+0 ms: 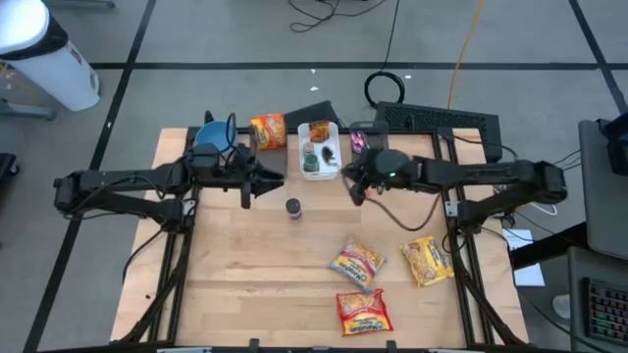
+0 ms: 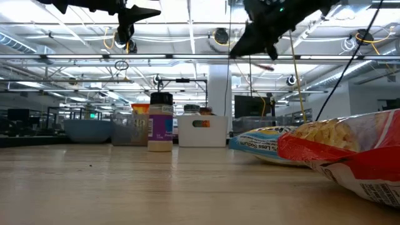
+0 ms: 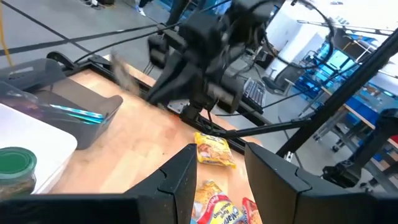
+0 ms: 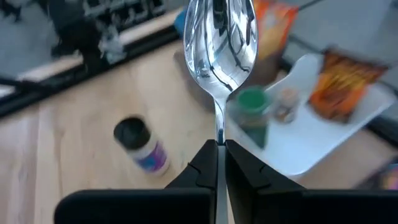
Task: Pick & Place Food Item
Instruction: Put the orange spoon into the right black bin
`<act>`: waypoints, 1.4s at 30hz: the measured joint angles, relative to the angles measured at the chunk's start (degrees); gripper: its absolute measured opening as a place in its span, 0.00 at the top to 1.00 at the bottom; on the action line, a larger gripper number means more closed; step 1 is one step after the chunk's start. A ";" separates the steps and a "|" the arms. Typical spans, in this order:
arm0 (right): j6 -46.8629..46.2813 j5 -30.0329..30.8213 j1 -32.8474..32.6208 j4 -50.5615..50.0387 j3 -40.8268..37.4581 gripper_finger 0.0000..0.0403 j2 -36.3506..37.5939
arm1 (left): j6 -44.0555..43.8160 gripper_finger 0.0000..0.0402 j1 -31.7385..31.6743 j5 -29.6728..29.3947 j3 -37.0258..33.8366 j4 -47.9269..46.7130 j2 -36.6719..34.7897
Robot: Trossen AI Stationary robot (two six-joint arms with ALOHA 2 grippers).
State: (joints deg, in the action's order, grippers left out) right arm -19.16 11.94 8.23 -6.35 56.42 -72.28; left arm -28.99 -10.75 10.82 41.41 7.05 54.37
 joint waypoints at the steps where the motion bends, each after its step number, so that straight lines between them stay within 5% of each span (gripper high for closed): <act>1: -0.08 0.94 0.00 -0.67 0.02 0.99 1.40 | -0.02 0.64 -0.58 0.82 0.00 0.00 -0.02; 11: -0.78 10.41 -0.11 -10.58 0.33 0.99 12.05 | 0.12 0.64 -5.83 6.16 0.00 0.00 -0.01; 16: -1.42 13.76 -0.07 -22.32 3.21 0.99 12.73 | -0.09 0.64 -8.44 7.72 0.00 -0.07 0.00; 22: -1.21 13.56 1.45 -24.44 3.76 0.99 12.34 | -0.20 0.64 -11.17 7.39 0.00 -0.07 -0.01; 27: 3.14 13.24 4.20 -25.97 3.78 0.99 12.37 | -3.08 0.64 -12.54 2.03 0.00 -0.04 -0.02; 35: 13.71 2.94 10.66 -25.10 3.54 0.99 12.36 | -11.95 0.64 -12.50 -14.03 0.00 2.44 -0.02; 42: 18.41 1.20 15.25 -25.18 2.86 0.99 12.34 | -18.53 0.64 -12.48 -20.22 0.00 7.88 0.00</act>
State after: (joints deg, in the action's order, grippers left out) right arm -0.74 13.14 23.48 -31.53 59.29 -59.94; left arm -47.53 -23.22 -9.40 41.41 14.93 54.37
